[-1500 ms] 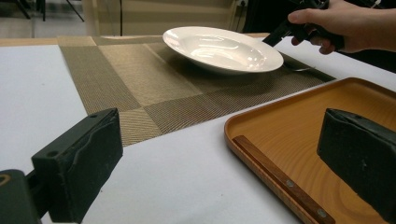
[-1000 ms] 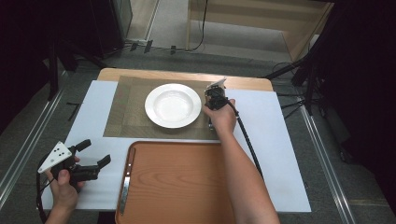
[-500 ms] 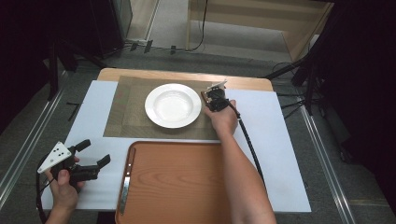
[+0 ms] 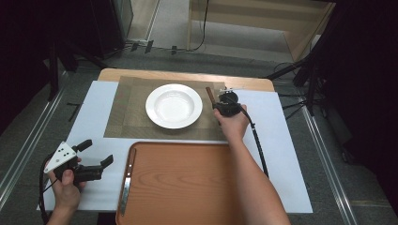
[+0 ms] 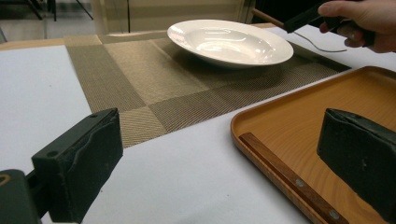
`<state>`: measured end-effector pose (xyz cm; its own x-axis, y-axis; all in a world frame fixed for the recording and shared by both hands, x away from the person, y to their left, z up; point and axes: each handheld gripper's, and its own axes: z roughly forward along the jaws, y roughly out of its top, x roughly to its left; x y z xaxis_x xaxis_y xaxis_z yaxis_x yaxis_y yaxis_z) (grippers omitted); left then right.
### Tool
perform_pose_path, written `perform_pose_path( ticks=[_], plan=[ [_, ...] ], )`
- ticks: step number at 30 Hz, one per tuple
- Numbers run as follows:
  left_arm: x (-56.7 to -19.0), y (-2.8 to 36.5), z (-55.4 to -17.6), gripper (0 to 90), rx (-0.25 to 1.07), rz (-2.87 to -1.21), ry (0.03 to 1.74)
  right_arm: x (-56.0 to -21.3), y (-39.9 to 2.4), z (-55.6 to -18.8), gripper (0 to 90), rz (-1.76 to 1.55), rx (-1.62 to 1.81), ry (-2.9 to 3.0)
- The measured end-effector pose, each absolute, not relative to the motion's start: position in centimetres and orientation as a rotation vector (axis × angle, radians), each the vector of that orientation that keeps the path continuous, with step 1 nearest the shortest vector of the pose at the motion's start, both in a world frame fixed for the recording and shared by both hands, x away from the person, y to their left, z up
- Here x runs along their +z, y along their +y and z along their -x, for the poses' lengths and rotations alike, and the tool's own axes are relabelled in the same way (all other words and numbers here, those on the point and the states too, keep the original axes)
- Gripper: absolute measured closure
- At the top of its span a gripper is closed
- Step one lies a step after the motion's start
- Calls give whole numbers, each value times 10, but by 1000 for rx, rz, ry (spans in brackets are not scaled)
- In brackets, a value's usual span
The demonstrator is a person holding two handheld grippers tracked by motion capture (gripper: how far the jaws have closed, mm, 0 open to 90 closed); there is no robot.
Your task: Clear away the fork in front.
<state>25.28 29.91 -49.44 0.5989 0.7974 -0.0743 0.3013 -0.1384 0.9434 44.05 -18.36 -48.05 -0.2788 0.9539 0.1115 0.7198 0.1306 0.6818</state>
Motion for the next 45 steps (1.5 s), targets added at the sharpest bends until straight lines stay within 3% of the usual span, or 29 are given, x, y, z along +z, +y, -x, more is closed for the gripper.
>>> perform_pose_path(
  ticks=[22, 45],
  plan=[
    [-461, 265, -262, 0, 471, -1653, 884, -462, -208, -389, 771, -1462, 1181, 1991],
    [-430, 196, -283, 0, 402, -1678, 755, -446, -214, -322, 771, -1311, 1395, 1926]
  ],
)
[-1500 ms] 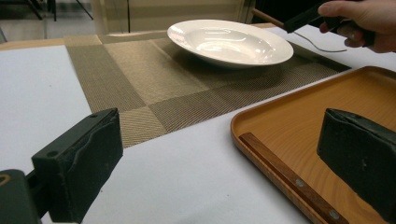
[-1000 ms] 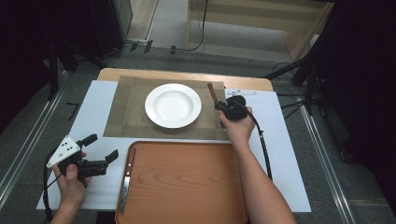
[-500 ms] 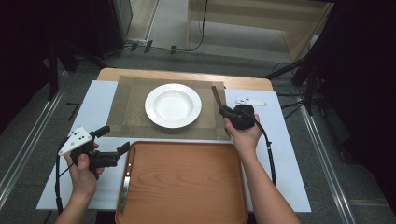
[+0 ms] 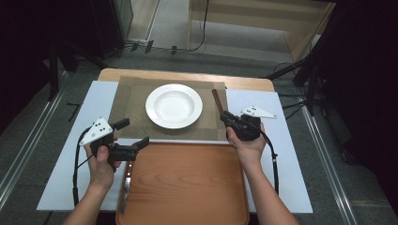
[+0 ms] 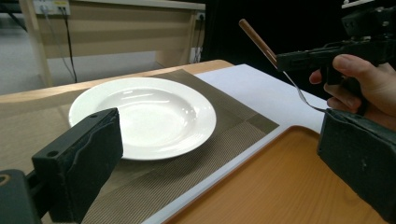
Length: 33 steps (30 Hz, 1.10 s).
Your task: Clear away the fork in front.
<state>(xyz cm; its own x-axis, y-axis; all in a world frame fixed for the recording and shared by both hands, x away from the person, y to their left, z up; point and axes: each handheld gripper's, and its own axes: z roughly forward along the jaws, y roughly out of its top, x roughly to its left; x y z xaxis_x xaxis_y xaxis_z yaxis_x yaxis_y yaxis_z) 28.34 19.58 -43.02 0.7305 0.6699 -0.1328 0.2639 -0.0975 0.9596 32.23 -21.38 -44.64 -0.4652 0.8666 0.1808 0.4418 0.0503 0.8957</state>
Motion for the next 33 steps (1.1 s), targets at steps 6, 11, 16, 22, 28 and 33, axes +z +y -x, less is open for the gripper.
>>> perform_pose_path(
  ticks=[6, 11, 16, 22, 28, 33],
  plan=[
    [-426, 179, -287, 0, 377, -1683, 731, -445, -212, -304, 771, -1260, 1436, 1924],
    [-424, 165, -288, 0, 358, -1692, 711, -447, -208, -288, 771, -1228, 1458, 1924],
    [-423, 152, -287, 0, 313, -1671, 698, -448, -204, -275, 771, -1206, 1481, 1930],
    [-420, 134, -287, 0, 265, -1678, 668, -451, -200, -255, 771, -1153, 1523, 1938],
    [-418, 115, -282, 0, 230, -1693, 635, -451, -191, -237, 771, -1096, 1555, 1946],
    [-417, 101, -278, 70, 207, -1687, 676, -449, -185, -227, 771, -1030, 1581, 1940]
  ],
)
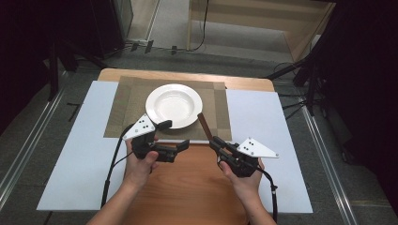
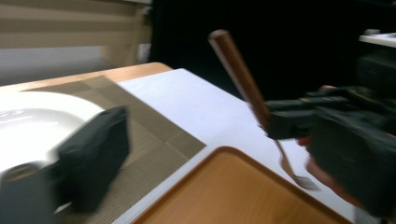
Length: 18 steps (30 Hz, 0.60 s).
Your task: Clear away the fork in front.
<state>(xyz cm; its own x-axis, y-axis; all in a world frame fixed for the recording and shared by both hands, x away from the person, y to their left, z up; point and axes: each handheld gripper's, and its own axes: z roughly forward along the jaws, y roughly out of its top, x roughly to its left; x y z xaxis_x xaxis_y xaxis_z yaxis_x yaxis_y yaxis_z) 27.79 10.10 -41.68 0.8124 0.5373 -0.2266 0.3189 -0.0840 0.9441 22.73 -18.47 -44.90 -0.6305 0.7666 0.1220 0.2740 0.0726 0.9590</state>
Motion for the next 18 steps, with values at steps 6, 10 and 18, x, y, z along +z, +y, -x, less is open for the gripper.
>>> perform_pose_path(
  ticks=[6, 10, 18],
  plan=[
    [-419, 91, -278, 207, 101, -1622, 717, -452, -178, -223, 771, -1007, 1585, 1943],
    [-420, 83, -278, 311, 100, -1624, 754, -457, -173, -221, 770, -999, 1568, 1949],
    [-426, 70, -278, 470, 12, -1631, 810, -458, -164, -216, 770, -948, 1540, 1950]
  ],
)
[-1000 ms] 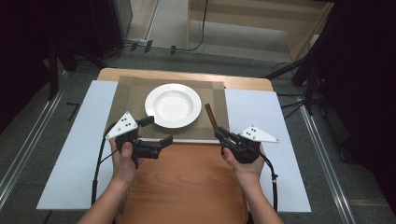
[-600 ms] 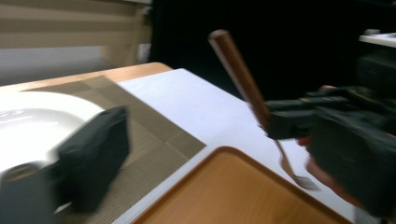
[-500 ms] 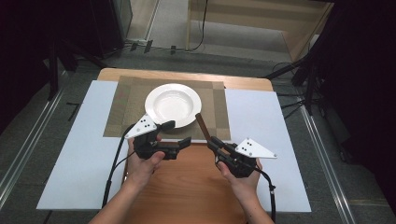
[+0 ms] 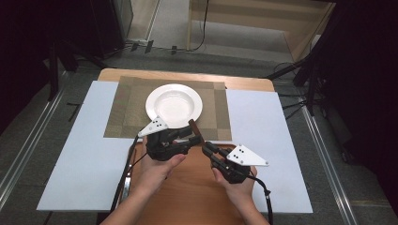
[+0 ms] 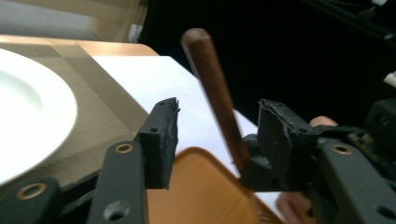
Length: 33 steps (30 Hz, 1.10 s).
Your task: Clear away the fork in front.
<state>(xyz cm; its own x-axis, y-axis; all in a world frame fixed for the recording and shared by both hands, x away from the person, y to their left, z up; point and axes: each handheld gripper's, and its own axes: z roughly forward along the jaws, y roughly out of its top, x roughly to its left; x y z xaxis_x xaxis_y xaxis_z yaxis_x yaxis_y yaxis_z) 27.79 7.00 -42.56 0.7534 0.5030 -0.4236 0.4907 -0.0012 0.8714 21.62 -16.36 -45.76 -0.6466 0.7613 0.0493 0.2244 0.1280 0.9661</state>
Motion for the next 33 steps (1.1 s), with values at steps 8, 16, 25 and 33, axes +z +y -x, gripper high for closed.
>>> perform_pose_path(
  ticks=[8, 16, 25, 33],
  plan=[
    [-431, 66, -279, 606, -54, -1620, 857, -461, -156, -214, 770, -926, 1504, 1945],
    [-436, 68, -282, 776, -125, -1587, 867, -464, -151, -215, 769, -917, 1487, 1952],
    [-435, 78, -283, 795, -125, -1594, 820, -462, -148, -214, 345, -870, 1519, 1935],
    [-431, 91, -284, 796, -98, -1605, 807, -459, -169, -213, 104, -939, 1530, 1910]
  ],
)
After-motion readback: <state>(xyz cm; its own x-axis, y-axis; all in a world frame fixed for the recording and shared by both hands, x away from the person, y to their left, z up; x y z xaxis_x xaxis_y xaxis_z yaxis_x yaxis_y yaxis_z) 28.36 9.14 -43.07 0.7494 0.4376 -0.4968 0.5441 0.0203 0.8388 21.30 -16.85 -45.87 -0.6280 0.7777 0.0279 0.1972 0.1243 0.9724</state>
